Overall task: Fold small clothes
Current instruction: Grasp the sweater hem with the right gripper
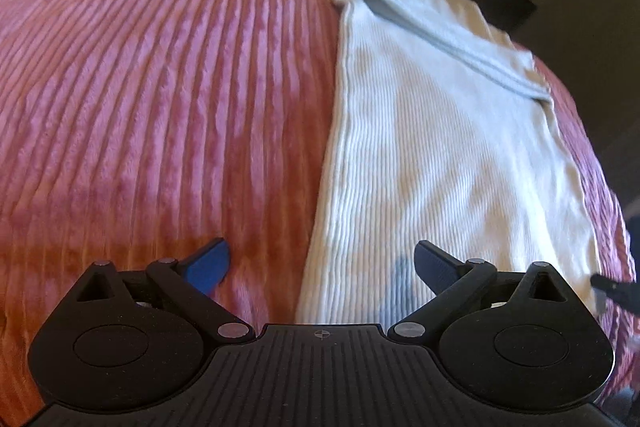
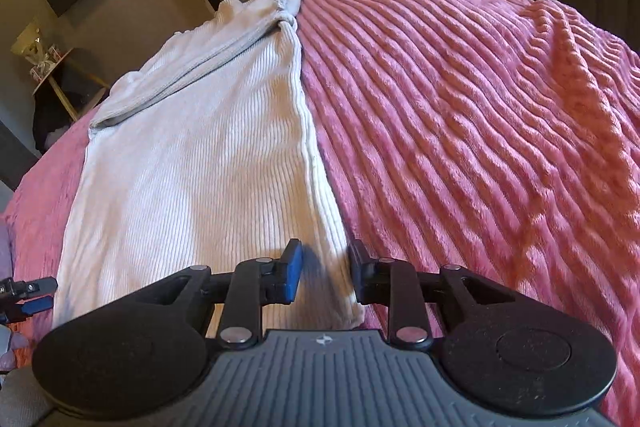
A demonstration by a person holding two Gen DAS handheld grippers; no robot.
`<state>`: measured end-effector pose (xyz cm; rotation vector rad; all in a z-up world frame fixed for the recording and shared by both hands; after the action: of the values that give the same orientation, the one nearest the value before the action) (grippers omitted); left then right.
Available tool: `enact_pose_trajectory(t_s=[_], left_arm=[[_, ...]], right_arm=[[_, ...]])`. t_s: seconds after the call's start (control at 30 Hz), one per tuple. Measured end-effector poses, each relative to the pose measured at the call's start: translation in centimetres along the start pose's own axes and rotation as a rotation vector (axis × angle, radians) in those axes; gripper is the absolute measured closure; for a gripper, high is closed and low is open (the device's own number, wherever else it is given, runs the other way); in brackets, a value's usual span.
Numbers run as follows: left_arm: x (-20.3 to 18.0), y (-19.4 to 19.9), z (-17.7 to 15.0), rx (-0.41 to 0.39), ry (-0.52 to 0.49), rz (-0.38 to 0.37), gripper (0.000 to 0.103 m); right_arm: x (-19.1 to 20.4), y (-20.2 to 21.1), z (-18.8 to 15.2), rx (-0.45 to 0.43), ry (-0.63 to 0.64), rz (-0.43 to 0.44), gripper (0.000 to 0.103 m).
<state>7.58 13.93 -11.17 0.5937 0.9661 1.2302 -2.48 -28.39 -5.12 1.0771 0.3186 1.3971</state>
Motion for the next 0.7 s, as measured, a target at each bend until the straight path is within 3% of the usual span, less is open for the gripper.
enact_pose_trajectory(t_s=[0.07,0.1,0.17,0.23,0.27,0.33,0.4,0.5,0.7], left_arm=[[-0.2,0.0,-0.2,0.012,-0.021,0.001,0.013],[-0.2,0.0,-0.3,0.026,-0.022,-0.005,0.027],[-0.3,0.0,-0.5,0.044,-0.026,-0.004,0.031],[-0.1,0.1,-0.6,0.053,-0.02,-0.022,0.039],[0.0,0.2,-0.7,0.061,-0.011,-0.031,0.048],[0.3,0.5,-0.8,0.075,-0.002,-0.049,0.054],[0.5,0.8,-1.0,0.079,-0.007,-0.051,0.074],[1.2,1.4,-1.1,0.079,0.023,-0.066,0.083],[1.4,1.6,-1.4,0.086,0.026,-0.077,0.082]], right_arm=[[0.0,0.3,-0.2,0.012,-0.015,0.015,0.077],[0.0,0.4,-0.3,0.02,-0.028,0.031,0.077],[-0.1,0.6,-0.5,0.032,-0.047,0.049,0.077],[0.0,0.5,-0.6,0.038,-0.044,0.047,0.077],[0.0,0.5,-0.6,0.039,-0.043,0.047,0.077],[0.1,0.5,-0.6,0.036,-0.04,0.049,0.079],[0.2,0.6,-0.6,0.03,-0.036,0.052,0.083],[0.3,0.8,-0.6,0.021,-0.033,0.073,0.089],[0.1,0.7,-0.6,0.022,-0.071,0.113,0.091]])
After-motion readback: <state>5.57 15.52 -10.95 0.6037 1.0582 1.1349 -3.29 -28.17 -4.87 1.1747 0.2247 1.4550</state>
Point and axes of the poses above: each gripper's, at about its wrist camera, not at the fingertips, and y roughly against the way its jaws point, x to its left, z to its top, the point moved 1 cm from there along -y, roughly the way its jaws point, and after that the axes turned 4 degrees about z, right-handed, at the moved point
